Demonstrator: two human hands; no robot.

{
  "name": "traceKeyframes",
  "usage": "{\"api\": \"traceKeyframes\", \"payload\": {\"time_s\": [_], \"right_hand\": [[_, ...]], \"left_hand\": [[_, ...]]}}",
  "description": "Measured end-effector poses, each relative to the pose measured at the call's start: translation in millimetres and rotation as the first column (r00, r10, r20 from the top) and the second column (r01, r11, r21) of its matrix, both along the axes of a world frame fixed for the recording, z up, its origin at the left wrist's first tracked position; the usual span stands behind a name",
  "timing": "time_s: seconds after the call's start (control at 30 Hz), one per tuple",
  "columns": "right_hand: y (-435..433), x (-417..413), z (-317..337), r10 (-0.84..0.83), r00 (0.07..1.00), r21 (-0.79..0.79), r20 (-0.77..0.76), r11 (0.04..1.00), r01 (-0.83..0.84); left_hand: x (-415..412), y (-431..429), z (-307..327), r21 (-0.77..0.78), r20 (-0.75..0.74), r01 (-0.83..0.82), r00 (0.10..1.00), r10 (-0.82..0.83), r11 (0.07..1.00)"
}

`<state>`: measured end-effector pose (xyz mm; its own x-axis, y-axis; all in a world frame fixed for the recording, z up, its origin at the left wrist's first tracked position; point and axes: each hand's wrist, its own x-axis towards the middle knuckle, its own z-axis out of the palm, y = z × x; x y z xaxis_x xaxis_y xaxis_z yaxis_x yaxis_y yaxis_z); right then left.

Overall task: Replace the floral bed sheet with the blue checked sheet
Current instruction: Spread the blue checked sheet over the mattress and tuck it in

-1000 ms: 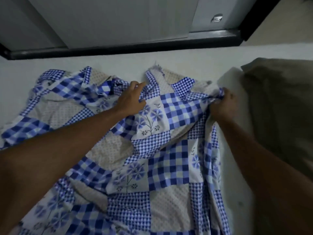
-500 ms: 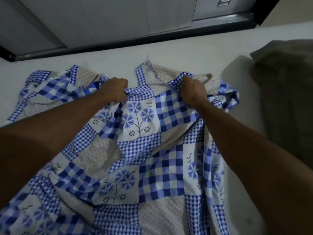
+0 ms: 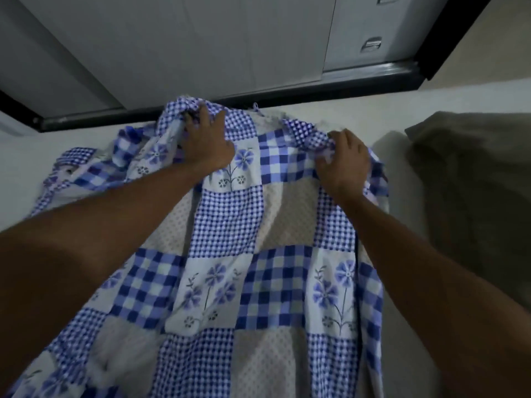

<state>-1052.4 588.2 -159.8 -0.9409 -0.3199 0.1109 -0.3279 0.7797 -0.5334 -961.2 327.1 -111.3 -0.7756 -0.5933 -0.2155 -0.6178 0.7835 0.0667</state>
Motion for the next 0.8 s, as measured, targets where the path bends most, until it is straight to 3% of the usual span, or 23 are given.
{"api": "traceKeyframes", "payload": {"time_s": [0.1,0.2,0.33,0.4,0.53,0.63,0.73,0.8], "right_hand": [[43.4,31.7,-9.2,-0.153,0.988,0.066,-0.030,0.986,0.154],[86.1,26.1,-14.8,-0.264,0.950,0.039,0.170,0.965,0.261],[101.7,0.3,-8.2,-0.041,0.912,0.094,0.408,0.996,0.002],[100.9,-19.0,-4.5,-0.006,0.913,0.096,0.407,0.995,-0.036],[125.3,-95.3,-22.8,-0.306,0.870,-0.010,0.386,0.942,0.335],[136.4,-96.7,-36.6,-0.312,0.849,0.000,0.428,0.939,0.345],[135.1,2.9,-4.6,-0.183,0.909,-0.096,0.376,0.967,0.234],[154.5,69.7,-7.9,-0.236,0.887,-0.124,0.397,0.944,0.306]], "left_hand": [[30.7,41.4,-21.9,0.016,-0.045,0.073,0.996,-0.072,0.997],[53.4,82.7,-34.6,-0.092,-0.121,0.306,0.941,-0.316,0.947],[69.9,153.1,-41.7,-0.012,-0.225,0.433,0.877,-0.424,0.901],[71.3,188.1,-40.6,0.040,-0.280,0.475,0.850,-0.446,0.879],[78.2,251.3,-38.1,0.140,-0.378,0.538,0.805,-0.458,0.831],[95.5,292.9,-37.9,0.321,-0.261,0.454,0.886,-0.383,0.831],[114.4,329.0,-43.5,0.385,-0.063,0.406,0.907,-0.416,0.829],[130.5,351.9,-46.1,0.420,0.042,0.374,0.902,-0.430,0.827]]}}
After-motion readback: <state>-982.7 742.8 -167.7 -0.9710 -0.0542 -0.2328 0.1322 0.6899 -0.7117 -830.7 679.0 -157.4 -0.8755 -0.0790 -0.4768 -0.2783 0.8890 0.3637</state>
